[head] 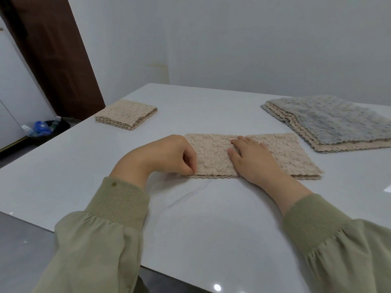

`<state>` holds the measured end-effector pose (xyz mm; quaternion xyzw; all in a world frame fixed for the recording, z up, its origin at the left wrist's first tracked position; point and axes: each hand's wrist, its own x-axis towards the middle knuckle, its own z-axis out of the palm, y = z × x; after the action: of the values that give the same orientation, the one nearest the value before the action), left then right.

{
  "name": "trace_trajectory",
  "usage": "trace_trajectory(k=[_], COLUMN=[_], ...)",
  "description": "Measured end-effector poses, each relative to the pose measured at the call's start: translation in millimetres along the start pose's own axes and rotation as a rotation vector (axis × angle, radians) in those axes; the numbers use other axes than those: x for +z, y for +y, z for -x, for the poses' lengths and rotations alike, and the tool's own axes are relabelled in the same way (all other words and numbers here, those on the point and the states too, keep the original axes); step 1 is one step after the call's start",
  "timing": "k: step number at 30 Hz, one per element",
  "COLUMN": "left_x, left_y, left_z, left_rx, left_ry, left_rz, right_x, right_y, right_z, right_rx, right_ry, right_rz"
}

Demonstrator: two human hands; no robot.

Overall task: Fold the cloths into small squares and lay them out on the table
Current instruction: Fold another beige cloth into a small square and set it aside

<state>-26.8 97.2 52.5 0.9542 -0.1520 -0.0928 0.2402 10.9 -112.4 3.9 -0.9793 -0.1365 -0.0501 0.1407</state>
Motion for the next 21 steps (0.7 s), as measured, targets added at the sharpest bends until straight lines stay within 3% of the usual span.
trace_trajectory(k=[5, 8, 10, 11, 14, 18, 21], left_x=[-1.3, 7.6, 16.1, 20.5, 32.7, 44.9, 48.9], left_y=[5.2, 9.0, 10.6, 11.9, 13.8, 7.0, 5.2], left_z=[2.4, -10.5, -24.5, -31.4, -45.9, -45.9, -44.3], left_rx=[-0.023, -0.004, 0.023, 0.054, 0.117, -0.007, -0.066], left_ry=[-0.065, 0.286, 0.521, 0.546, 0.408, 0.092, 0.028], left_rz=[0.042, 0.175, 0.042, -0.043, -0.224, -0.379, -0.403], right_x=[-0.4, 0.3, 0.8, 0.8, 1.0, 1.5, 0.3], right_y=[0.8, 1.0, 0.9, 0.9, 1.3, -0.7, -5.0], right_z=[-0.1, -0.6, -1.0, -0.7, 3.6, 11.2, 10.4], right_rx=[-0.004, -0.02, -0.039, -0.051, -0.107, -0.106, -0.064], right_ry=[-0.015, -0.041, -0.046, -0.048, -0.073, -0.051, 0.018], right_rz=[0.038, 0.076, 0.107, 0.118, 0.128, 0.087, 0.028])
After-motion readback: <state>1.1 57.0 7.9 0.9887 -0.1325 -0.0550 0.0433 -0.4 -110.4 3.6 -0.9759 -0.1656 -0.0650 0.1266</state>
